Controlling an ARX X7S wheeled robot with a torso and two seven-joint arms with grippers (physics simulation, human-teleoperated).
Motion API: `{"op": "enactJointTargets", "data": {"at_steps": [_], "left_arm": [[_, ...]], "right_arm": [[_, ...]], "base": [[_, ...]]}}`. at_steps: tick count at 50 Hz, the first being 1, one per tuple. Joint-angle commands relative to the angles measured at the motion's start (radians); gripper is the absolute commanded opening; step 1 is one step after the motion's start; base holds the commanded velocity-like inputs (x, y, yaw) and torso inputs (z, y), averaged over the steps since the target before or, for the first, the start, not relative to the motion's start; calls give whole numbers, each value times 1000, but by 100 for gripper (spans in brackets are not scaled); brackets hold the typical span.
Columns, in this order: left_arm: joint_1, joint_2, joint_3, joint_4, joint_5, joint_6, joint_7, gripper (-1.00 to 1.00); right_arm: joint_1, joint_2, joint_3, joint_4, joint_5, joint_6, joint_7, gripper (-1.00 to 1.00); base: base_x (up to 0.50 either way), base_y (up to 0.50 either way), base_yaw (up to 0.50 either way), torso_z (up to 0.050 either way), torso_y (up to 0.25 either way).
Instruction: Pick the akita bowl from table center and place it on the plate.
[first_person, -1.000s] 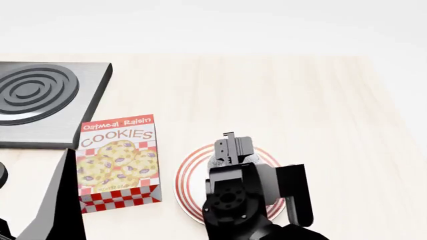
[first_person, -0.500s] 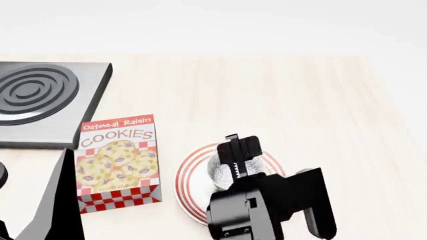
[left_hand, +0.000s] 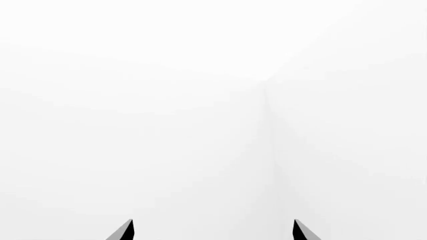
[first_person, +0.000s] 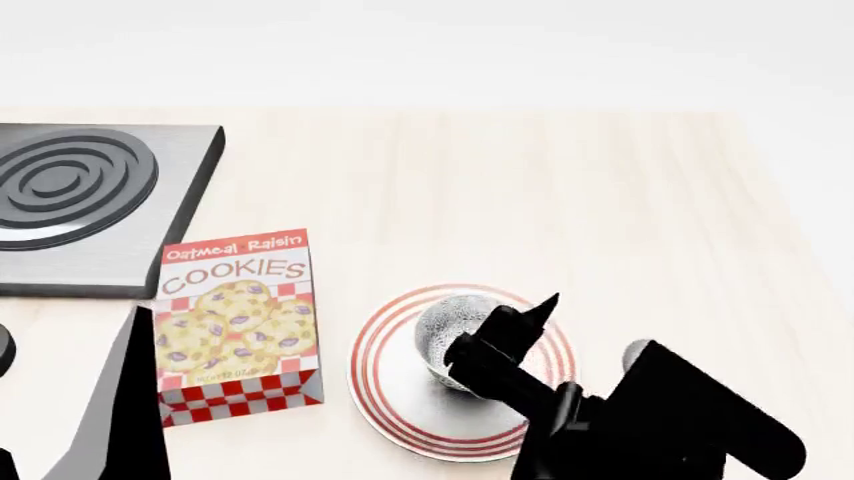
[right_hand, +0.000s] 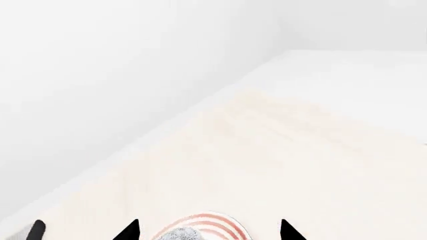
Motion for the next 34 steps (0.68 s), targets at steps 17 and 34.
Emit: {"op": "enactJointTargets", "data": {"at_steps": [17,34], "left_arm": [[8,18,-10,7,5,-2,0,100],[11,17,-3,4,8,0,-1,100]], "right_arm": [[-405,42,275,-447,-852,979,122,100],[-505,-25,264,-486,-997,1117,100,100]], "base": [[0,0,0,0,0],[0,0,0,0,0]]}}
